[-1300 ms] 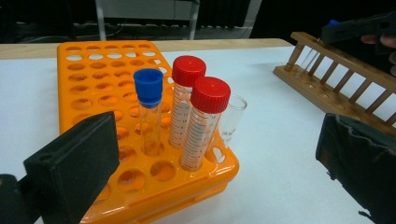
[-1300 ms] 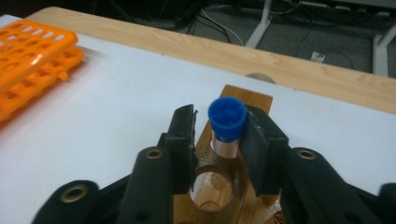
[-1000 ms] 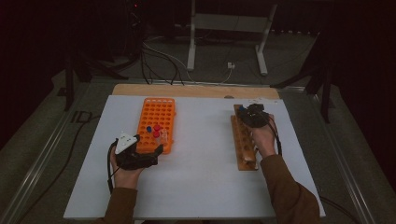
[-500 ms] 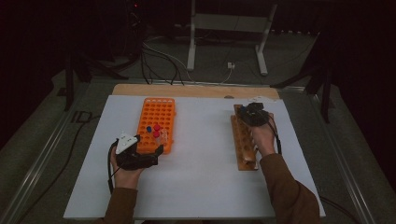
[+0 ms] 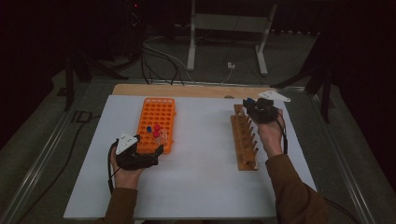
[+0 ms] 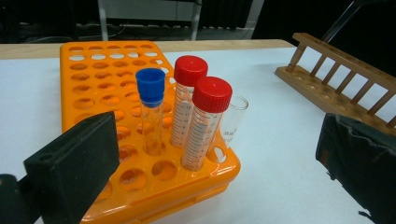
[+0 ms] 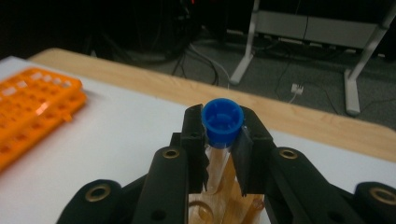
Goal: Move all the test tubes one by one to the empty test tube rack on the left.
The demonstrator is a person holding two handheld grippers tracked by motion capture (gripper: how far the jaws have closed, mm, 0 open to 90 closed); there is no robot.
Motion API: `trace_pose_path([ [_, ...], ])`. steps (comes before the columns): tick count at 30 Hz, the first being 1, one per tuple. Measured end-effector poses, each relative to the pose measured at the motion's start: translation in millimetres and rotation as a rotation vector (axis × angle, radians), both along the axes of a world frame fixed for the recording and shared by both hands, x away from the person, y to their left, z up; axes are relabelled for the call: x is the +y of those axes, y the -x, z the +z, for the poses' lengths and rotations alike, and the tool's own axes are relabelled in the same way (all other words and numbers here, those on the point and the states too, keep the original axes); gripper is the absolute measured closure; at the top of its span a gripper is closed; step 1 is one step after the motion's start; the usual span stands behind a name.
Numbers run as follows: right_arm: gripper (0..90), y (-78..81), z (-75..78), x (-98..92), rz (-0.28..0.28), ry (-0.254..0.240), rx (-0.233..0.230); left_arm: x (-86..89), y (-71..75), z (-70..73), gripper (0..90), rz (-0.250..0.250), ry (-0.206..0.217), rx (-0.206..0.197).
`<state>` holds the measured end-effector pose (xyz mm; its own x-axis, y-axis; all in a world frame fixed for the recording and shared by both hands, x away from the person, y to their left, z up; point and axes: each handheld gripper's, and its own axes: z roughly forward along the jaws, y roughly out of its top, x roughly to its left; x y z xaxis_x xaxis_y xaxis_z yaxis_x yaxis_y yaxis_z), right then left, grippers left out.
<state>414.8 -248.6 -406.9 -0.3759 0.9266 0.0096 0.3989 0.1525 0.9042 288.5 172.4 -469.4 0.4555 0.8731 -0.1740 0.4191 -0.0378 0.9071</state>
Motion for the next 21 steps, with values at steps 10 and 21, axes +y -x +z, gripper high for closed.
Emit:
trace_pose_path([
  [10, 76.2, 23.3, 20.4, 12.7, 0.106, -0.005, -0.047, -3.4, 2.2, 3.1, 0.6, 0.009, -0.013, -0.025],
  [21, 76.1, 46.4, 2.3, 37.8, 0.254, 0.004, 0.012, -27.9, 10.4, 16.9, 0.8, -0.031, -0.056, -0.100],
])
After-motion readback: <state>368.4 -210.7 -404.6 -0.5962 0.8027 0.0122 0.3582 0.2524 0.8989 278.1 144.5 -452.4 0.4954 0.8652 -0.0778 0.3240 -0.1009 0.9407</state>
